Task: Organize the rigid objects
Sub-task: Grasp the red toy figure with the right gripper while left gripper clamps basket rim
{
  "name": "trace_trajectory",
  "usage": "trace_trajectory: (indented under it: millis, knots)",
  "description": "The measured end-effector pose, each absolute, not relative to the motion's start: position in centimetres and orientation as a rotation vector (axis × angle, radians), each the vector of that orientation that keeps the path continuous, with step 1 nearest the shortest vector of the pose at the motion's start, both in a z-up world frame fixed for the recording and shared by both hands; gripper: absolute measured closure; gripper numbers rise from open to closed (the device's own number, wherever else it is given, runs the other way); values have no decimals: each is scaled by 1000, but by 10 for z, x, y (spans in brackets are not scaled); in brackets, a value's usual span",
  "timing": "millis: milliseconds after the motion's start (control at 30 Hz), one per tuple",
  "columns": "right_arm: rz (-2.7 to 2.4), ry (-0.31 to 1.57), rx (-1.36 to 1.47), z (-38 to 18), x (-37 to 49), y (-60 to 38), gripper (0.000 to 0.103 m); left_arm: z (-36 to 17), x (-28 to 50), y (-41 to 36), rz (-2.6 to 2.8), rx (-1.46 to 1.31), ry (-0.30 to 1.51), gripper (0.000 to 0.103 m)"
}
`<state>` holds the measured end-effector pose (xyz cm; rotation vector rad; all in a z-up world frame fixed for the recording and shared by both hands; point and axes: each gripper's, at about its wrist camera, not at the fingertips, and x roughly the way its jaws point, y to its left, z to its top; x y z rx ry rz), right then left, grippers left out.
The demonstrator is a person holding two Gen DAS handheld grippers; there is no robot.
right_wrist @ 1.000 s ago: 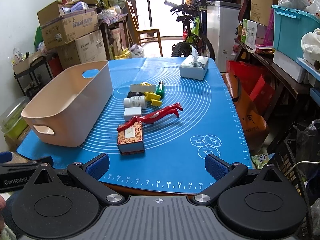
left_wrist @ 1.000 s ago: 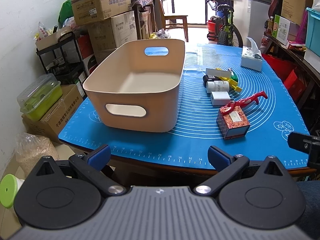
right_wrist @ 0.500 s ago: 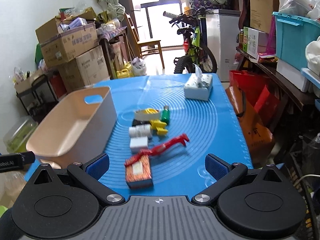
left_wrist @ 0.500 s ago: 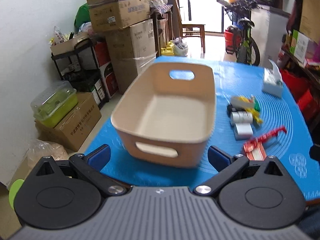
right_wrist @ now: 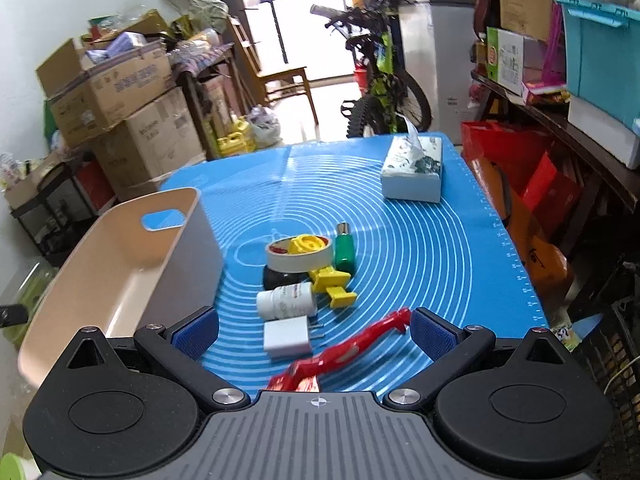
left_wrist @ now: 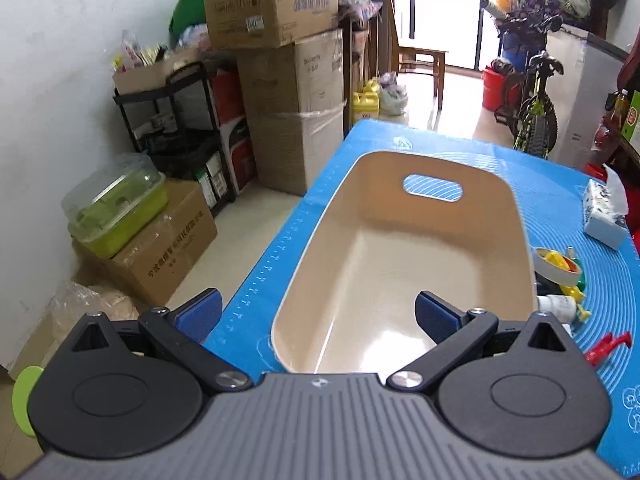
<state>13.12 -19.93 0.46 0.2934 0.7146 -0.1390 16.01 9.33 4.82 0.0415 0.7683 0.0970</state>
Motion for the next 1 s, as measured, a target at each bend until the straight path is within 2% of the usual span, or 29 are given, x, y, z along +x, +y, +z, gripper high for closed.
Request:
trace_trajectory:
  millis: [267,300,333,533,600,667,900,1000]
  knots:
    - [-201,833,325,-37,179,-203,5,13,202,113,101,73,881,3]
    - [-211,856,329,-42,183,-203,6,8,206,117,115,72,897,14]
    - [-222,882,337,-48,186,-204,8,4,209,121,121,62,913,20]
    - [-255,996,401,-77,196,-210,14,-15,218,139,153,-6,1014,31]
    - [-257,1011,411,-82,199,-210,17,-20,219,140,160,-1,1034,43]
    - [-258,1025,397,-83,201,-207,20,-22,220,142,159,-9,1041,45]
    - [-258,1055,395,-91,210,-199,32,-23,227,142,97,-13,1078,74]
    - [-272,1051,431,-92,211,-202,39,-25,228,137,81,7,1082,79]
